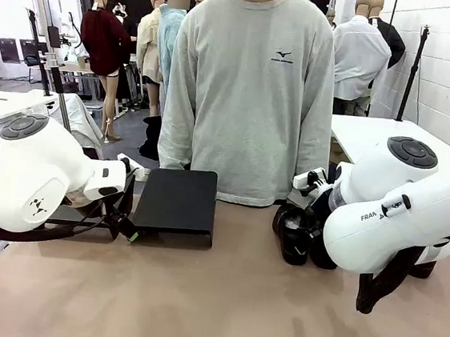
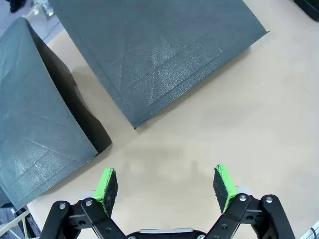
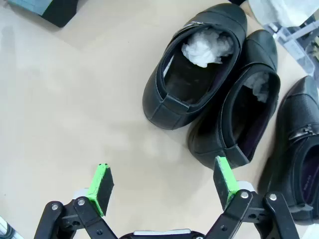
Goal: Organize the shoes by placing them on the stand.
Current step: Pick up one Shoe and place it in the middle of the table.
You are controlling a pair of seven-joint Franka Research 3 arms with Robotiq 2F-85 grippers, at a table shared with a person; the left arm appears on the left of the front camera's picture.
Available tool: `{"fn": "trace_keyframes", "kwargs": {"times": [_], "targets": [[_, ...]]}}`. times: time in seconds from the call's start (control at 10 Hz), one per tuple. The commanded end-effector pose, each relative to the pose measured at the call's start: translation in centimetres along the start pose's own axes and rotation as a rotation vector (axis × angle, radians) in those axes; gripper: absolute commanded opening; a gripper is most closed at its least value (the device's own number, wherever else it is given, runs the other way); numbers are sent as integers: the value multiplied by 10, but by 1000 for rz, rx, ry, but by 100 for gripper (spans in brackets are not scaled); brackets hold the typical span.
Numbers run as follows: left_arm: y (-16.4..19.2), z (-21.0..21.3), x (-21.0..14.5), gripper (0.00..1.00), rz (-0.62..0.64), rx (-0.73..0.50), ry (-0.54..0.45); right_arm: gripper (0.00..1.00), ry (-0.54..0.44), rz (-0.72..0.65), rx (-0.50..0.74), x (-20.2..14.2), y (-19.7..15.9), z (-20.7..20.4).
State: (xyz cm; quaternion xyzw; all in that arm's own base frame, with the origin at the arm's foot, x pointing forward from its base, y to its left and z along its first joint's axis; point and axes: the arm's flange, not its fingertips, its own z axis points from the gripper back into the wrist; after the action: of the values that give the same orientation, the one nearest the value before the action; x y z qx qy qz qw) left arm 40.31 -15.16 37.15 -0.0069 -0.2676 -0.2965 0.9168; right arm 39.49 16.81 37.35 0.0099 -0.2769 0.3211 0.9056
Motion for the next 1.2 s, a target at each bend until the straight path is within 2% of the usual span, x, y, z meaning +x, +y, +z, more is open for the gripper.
{"fn": "trace_keyframes", "kwargs": {"times": [0.0, 1.1], "targets": [[0, 0, 0, 100, 0, 0, 0, 100, 0, 0, 0, 0, 0, 0], [0, 0, 0, 100, 0, 0, 0, 100, 0, 0, 0, 0, 0, 0]]}}
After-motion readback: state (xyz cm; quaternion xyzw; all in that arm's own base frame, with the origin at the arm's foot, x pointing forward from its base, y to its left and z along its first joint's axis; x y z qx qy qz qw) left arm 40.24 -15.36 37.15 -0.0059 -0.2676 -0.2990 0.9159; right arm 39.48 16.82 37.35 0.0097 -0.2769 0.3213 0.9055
